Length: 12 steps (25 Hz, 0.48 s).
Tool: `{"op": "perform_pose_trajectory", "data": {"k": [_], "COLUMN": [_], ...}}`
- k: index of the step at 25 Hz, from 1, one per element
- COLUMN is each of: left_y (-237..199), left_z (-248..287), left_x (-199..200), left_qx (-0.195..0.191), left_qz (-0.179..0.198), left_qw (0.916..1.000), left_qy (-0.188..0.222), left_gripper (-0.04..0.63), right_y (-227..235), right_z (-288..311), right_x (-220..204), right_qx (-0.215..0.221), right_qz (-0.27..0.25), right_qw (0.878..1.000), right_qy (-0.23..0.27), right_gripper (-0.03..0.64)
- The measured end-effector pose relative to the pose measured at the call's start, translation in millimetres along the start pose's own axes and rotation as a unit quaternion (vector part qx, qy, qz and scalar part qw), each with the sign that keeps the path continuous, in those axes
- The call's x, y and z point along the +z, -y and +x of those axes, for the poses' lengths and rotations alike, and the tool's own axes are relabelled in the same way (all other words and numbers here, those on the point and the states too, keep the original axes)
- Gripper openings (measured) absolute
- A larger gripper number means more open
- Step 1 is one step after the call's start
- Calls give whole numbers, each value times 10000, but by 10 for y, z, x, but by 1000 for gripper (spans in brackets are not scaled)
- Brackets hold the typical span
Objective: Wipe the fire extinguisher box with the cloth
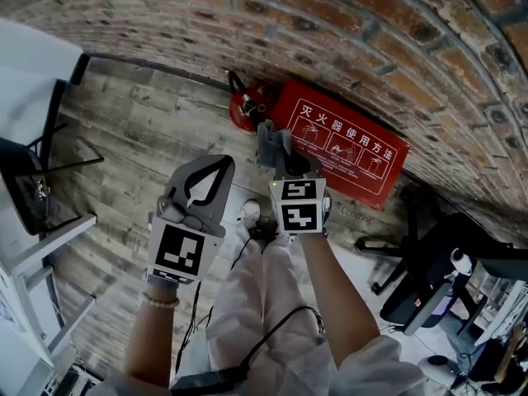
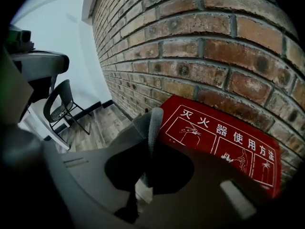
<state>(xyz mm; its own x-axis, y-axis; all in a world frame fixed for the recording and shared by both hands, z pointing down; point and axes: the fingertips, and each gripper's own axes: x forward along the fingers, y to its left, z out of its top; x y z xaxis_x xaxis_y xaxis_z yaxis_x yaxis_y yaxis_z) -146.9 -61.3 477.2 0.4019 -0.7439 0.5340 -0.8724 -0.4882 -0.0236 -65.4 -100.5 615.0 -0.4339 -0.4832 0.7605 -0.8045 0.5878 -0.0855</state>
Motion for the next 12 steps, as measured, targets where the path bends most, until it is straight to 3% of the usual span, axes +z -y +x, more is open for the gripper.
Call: {"op": "perform_pose_trajectory", "data": {"k": [12], "left_y": [31], "left_z": [55], "left_x": [24], "left_qx": [-11], "left_qz": [-39], "left_qw": [10000], "left_qy": [9], "left_gripper": [-3], "right_y": [14], "right_z": [6], "right_x": [3], "right_qx": [53], "right_qz": [46], "right_qw": [10000], "right_qy": [13], "right_gripper": [20]}}
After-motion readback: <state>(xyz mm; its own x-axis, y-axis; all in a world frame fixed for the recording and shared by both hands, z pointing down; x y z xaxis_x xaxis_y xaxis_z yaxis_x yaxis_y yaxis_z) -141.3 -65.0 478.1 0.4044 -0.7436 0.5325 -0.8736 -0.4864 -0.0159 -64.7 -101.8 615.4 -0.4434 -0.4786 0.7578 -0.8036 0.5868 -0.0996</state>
